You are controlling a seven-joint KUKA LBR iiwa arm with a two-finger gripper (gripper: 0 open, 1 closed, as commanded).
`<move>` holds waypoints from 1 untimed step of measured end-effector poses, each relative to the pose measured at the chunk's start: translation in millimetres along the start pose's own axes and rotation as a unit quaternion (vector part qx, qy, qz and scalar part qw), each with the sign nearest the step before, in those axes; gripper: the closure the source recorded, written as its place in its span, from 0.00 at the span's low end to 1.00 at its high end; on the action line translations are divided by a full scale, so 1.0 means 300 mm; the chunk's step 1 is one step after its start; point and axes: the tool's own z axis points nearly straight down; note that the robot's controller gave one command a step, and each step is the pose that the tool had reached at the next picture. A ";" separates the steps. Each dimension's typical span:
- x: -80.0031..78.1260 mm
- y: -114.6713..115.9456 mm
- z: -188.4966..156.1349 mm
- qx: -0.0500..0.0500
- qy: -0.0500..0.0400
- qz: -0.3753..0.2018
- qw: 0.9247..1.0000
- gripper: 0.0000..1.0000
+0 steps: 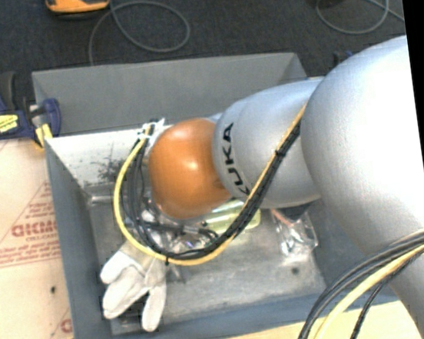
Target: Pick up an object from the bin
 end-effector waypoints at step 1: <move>-0.035 -0.010 0.013 0.000 -0.009 0.004 1.000 1.00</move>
Offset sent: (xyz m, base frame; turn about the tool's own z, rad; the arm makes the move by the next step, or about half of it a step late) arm 0.0000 0.0000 0.0000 0.0000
